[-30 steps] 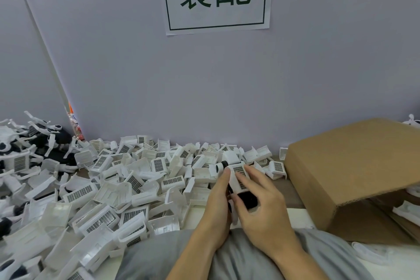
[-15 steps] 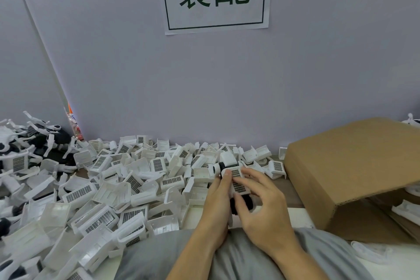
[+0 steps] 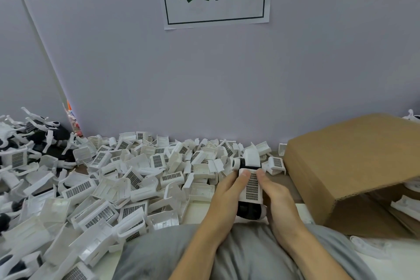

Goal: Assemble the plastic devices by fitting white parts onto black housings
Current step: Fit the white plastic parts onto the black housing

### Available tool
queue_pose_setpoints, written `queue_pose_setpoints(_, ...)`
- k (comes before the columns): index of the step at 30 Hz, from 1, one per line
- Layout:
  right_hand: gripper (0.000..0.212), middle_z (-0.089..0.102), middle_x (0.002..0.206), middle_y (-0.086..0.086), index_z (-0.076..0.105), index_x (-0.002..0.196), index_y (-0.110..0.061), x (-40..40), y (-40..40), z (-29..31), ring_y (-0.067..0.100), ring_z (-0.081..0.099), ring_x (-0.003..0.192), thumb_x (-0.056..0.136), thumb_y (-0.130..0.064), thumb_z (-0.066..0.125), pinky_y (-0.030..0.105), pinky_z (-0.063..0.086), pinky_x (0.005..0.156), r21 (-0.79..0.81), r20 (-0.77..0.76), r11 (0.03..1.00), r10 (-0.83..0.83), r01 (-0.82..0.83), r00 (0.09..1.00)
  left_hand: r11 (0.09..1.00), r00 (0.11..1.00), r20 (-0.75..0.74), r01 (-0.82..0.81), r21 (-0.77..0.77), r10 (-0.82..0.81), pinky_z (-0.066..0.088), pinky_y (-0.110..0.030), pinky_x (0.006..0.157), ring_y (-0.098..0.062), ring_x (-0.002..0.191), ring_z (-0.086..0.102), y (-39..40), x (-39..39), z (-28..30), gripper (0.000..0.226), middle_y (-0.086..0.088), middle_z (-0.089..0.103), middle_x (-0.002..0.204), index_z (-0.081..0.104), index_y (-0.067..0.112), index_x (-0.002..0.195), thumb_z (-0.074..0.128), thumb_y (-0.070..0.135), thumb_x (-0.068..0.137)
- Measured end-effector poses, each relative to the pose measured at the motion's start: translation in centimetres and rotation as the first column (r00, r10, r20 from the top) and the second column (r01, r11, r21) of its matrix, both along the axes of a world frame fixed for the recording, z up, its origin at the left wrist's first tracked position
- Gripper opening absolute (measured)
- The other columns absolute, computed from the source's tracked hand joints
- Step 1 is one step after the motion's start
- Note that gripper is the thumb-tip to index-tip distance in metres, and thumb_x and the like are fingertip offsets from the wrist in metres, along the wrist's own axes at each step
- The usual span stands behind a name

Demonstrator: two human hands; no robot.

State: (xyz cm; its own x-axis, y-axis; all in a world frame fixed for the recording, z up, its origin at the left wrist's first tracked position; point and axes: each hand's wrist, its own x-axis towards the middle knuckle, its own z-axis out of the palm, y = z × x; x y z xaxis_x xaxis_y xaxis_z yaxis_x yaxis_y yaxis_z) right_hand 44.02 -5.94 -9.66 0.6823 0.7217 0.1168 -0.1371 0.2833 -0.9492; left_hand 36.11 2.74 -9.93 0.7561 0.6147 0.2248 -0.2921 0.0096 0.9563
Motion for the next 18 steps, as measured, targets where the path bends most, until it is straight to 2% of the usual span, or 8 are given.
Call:
queue_pose_setpoints(2, 0.045, 0.076, 0.097, 0.020, 0.080, 0.093, -0.007, 0.12, 0.05, -0.14, 0.033, 0.075, 0.092, 0.076, -0.047, 0.066, 0.035, 0.061, 0.063, 0.000, -0.016, 1.000, -0.001, 0.001, 1.000, 1.000, 1.000, -0.010, -0.019, 0.012, 0.019, 0.053, -0.037, 0.085, -0.023, 0.091, 0.070, -0.13, -0.03, 0.20, 0.037, -0.012, 0.075, 0.097, 0.075, 0.009, 0.105, 0.056, 0.040, 0.097)
queue_pose_setpoints(4, 0.046, 0.076, 0.095, 0.021, 0.080, 0.088, -0.005, 0.03, -0.01, -0.09, 0.034, 0.075, 0.090, 0.074, -0.047, 0.068, 0.040, 0.062, 0.067, -0.015, -0.017, 1.000, -0.003, 0.003, 1.000, 0.998, 0.998, -0.032, -0.050, 0.023, 0.051, 0.051, -0.035, 0.077, -0.019, 0.081, 0.067, -0.16, 0.02, 0.24, 0.048, -0.009, 0.074, 0.088, 0.075, 0.006, 0.100, 0.055, 0.048, 0.094)
queue_pose_setpoints(9, 0.047, 0.076, 0.092, 0.021, 0.080, 0.086, -0.003, -0.06, -0.06, -0.13, 0.036, 0.075, 0.089, 0.073, -0.047, 0.069, 0.048, 0.062, 0.078, -0.036, -0.011, 0.999, -0.024, 0.023, 1.000, 0.993, 0.990, -0.107, -0.081, 0.087, 0.090, 0.048, -0.030, 0.070, -0.013, 0.072, 0.065, 0.08, 0.04, -0.05, 0.050, -0.003, 0.073, 0.079, 0.076, 0.009, 0.084, 0.048, 0.046, 0.103)
queue_pose_setpoints(14, 0.052, 0.075, 0.091, 0.024, 0.079, 0.083, 0.001, -0.15, 0.00, -0.03, 0.040, 0.073, 0.090, 0.071, -0.049, 0.072, 0.062, 0.055, 0.088, -0.063, -0.013, 0.997, -0.040, 0.039, 0.999, 0.997, 0.992, -0.113, -0.054, 0.047, 0.059, 0.050, -0.027, 0.069, -0.013, 0.073, 0.067, 0.01, -0.04, 0.09, 0.047, -0.002, 0.075, 0.079, 0.079, 0.020, 0.077, 0.051, 0.051, 0.098)
queue_pose_setpoints(18, 0.055, 0.075, 0.089, 0.024, 0.078, 0.081, 0.003, -0.16, 0.01, -0.06, 0.041, 0.073, 0.090, 0.069, -0.051, 0.071, 0.062, 0.055, 0.089, -0.082, -0.006, 0.995, -0.054, 0.054, 0.999, 0.998, 0.991, -0.120, -0.059, 0.025, 0.061, 0.048, -0.034, 0.075, -0.016, 0.077, 0.066, 0.08, -0.05, 0.05, 0.049, -0.006, 0.075, 0.082, 0.078, 0.012, 0.082, 0.052, 0.050, 0.099)
